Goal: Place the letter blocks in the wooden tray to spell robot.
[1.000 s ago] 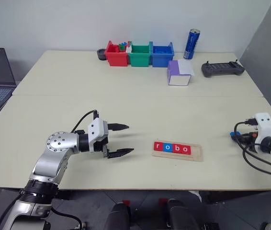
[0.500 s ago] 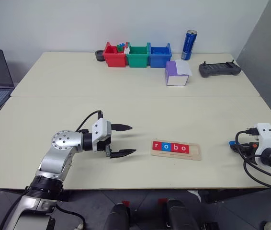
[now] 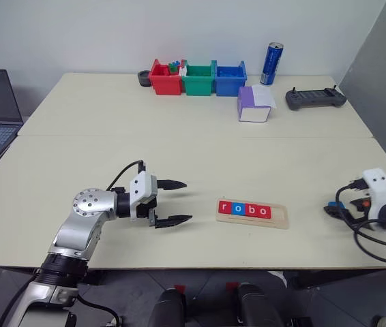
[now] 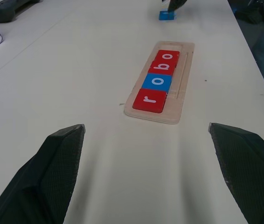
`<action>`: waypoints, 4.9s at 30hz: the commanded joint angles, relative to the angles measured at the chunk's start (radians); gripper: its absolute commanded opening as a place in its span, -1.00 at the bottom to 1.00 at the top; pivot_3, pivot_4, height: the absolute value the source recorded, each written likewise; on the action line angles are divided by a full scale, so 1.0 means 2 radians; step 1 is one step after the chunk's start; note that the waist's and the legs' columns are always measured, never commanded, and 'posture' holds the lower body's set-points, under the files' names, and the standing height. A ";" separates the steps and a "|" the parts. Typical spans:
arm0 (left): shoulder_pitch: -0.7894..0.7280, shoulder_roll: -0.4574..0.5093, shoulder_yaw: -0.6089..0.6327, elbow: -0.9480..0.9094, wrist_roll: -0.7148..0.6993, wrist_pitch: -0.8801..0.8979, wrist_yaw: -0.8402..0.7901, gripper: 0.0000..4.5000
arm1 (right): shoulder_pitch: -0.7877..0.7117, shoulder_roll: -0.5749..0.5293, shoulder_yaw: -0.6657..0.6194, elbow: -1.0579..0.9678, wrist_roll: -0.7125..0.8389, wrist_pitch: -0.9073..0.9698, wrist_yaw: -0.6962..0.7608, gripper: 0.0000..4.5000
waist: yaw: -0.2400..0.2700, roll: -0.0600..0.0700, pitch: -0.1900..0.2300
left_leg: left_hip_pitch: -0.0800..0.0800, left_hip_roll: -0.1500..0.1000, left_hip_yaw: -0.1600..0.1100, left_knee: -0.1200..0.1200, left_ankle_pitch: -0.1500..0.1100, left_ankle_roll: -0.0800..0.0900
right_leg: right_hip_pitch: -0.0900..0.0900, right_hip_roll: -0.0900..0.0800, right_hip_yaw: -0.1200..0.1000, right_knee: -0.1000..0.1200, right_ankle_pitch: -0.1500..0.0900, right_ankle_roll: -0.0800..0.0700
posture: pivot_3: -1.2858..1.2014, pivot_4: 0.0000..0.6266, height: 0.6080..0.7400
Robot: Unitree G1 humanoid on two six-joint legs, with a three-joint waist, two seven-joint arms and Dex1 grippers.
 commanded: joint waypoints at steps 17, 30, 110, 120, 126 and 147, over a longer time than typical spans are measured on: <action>0.001 0.010 0.010 -0.042 -0.007 0.010 -0.002 1.00 | -0.185 -0.074 0.205 0.410 -0.144 -0.593 0.368 0.98 | -0.002 0.000 0.000 | 0.001 0.000 0.001 0.000 0.000 0.000 | 0.000 0.000 0.000 0.000 0.000 0.000 | 0.03 -0.52 1.00; 0.029 0.022 0.019 -0.089 -0.019 0.035 0.003 1.00 | -0.315 -0.024 0.265 0.590 -0.209 -0.706 0.430 0.98 | -0.001 0.000 0.001 | 0.000 0.000 0.001 0.000 0.000 0.000 | 0.000 0.000 0.000 0.000 0.000 0.000 | 0.03 -0.52 1.00; 0.060 0.008 0.039 -0.070 -0.019 -0.006 0.026 1.00 | -0.325 0.007 0.304 0.645 -0.275 -0.763 0.438 -0.32 | -0.001 0.000 0.000 | 0.003 0.000 0.001 0.000 0.000 0.000 | 0.002 0.000 0.001 0.001 0.002 -0.003 | 0.03 -0.52 1.00; 0.071 0.012 0.042 -0.076 -0.015 -0.006 0.030 1.00 | -0.251 -0.014 0.239 0.270 -0.090 -0.521 0.436 -0.35 | -0.001 0.001 0.000 | 0.002 0.000 0.000 0.000 0.000 0.000 | 0.001 0.000 0.000 0.002 0.001 -0.004 | 0.03 -0.52 1.00; 0.065 0.010 0.036 -0.072 -0.013 -0.006 0.032 1.00 | -0.182 -0.018 0.241 0.107 -0.076 -0.416 0.390 -0.35 | 0.002 0.001 0.000 | 0.002 0.000 0.000 0.000 0.000 0.000 | 0.001 0.000 0.000 0.001 0.000 -0.001 | 0.03 -0.52 1.00; 0.058 0.004 0.030 -0.066 -0.007 -0.009 0.032 1.00 | -0.187 0.035 0.314 0.084 -0.153 -0.341 0.317 -0.35 | 0.000 0.001 0.000 | 0.001 0.000 0.000 0.000 0.000 0.000 | 0.001 0.000 0.000 0.001 0.000 -0.001 | 0.03 -0.52 1.00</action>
